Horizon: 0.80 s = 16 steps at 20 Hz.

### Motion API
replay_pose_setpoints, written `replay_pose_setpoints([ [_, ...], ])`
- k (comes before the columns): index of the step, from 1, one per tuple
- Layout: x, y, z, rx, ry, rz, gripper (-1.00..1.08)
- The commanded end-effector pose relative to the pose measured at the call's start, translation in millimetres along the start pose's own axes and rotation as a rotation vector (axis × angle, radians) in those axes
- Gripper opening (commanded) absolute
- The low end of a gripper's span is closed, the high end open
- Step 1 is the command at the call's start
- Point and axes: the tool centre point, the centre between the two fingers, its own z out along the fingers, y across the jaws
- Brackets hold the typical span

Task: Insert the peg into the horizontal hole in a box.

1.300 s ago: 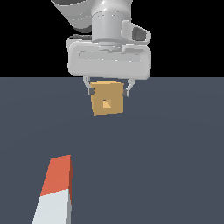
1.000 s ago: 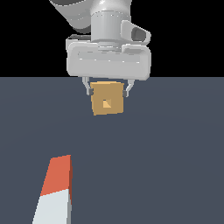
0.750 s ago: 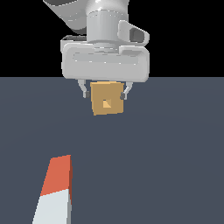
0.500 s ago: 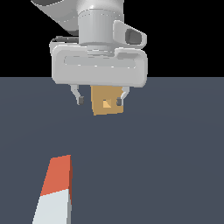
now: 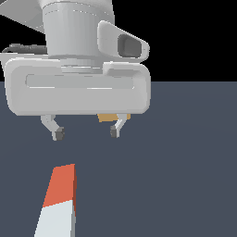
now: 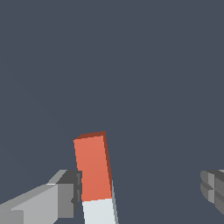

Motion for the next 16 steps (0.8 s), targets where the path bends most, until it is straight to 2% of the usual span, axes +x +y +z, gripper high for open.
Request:
replay_pose_setpoints([
  [1,-20,-9,8,-0.005,-0.003,-0.027,1.0],
  [9,-77,-27,29,-0.018,-0.009,-0.098,1.0],
  [16,-107,-33,40,-0.025,-0.011,-0.135,1.0],
])
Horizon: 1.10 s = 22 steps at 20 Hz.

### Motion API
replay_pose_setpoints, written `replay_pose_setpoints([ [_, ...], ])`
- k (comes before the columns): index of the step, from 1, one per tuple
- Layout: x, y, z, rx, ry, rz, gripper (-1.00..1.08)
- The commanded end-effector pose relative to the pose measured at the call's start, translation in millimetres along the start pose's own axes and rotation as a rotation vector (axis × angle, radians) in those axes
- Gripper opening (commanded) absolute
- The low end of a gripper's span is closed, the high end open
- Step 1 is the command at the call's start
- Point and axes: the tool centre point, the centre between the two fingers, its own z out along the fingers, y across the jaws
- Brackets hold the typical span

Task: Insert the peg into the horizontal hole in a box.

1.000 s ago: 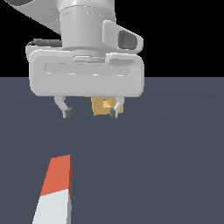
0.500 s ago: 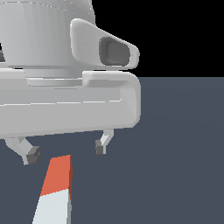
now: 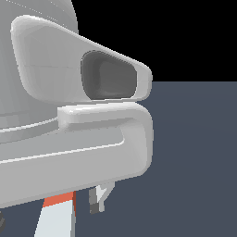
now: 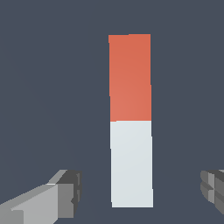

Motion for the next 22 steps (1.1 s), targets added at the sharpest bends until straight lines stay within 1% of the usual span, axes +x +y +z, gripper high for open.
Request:
replay_pose_setpoints([
  [1,-7,-2,3,-0.003,-0.001,-0.012,1.0],
  [5,-13,-4,5,-0.004,-0.001,-0.019,1.0],
  [14,-12,-3,6,-0.004,-0.001,-0.017,1.0],
  [18,-12,-3,16,-0.004,-0.001,-0.017,1.0],
  [22,-11,-3,36,-0.004,-0.001,-0.016,1.0],
])
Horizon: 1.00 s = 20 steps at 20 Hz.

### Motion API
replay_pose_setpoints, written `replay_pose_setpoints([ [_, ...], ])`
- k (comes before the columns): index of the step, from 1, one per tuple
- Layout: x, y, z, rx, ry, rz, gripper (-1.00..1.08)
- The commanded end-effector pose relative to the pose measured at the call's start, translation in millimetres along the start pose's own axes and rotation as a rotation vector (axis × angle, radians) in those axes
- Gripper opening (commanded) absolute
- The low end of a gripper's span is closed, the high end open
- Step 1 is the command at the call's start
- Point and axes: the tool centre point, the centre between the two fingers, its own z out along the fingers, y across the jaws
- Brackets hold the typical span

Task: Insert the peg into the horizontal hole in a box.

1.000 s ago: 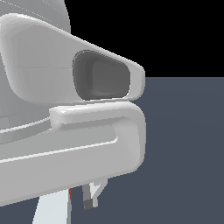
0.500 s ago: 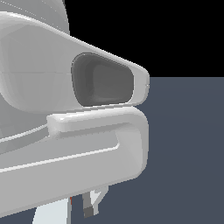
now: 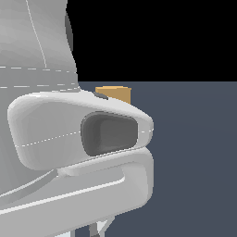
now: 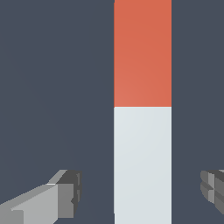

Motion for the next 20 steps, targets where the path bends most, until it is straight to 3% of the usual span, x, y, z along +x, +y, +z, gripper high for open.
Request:
replay_pose_setpoints([
  [1,1,-1,13,0.001,0.001,0.0,1.0],
  [8,0,0,26,0.001,0.001,0.0,1.0],
  [9,0,0,26,0.001,0.001,0.0,-1.0],
  [20,1,1,26,0.001,0.001,0.0,-1.0],
])
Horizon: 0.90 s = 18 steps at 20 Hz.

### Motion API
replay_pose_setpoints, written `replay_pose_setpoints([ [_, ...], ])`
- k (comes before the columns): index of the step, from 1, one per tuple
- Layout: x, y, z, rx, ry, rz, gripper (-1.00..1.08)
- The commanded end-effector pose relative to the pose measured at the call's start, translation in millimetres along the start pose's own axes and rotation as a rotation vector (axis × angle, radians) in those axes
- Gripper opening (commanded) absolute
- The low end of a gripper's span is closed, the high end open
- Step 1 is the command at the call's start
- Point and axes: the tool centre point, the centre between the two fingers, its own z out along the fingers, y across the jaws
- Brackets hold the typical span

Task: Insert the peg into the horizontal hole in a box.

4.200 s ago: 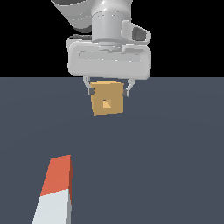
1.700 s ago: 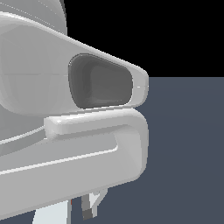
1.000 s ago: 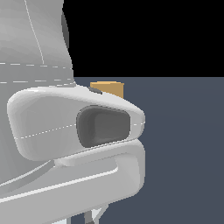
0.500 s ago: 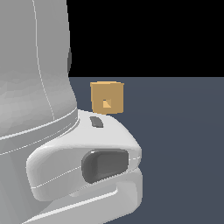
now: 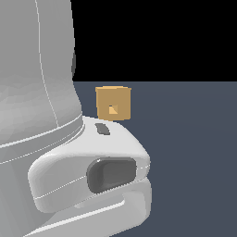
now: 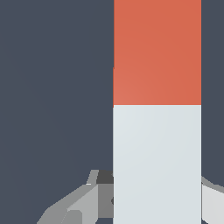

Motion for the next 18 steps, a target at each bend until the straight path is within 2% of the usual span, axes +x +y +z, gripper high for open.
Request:
replay_pose_setpoints([
  [1,2,1,0,0.0,0.0,0.0,-1.0],
  [9,33,16,-4,0.0,0.0,0.006,-1.0],
  [14,72,35,-8,0.0,0.0,0.013,-1.0],
  [18,113,56,-13,0.0,0.0,0.021,-1.0],
])
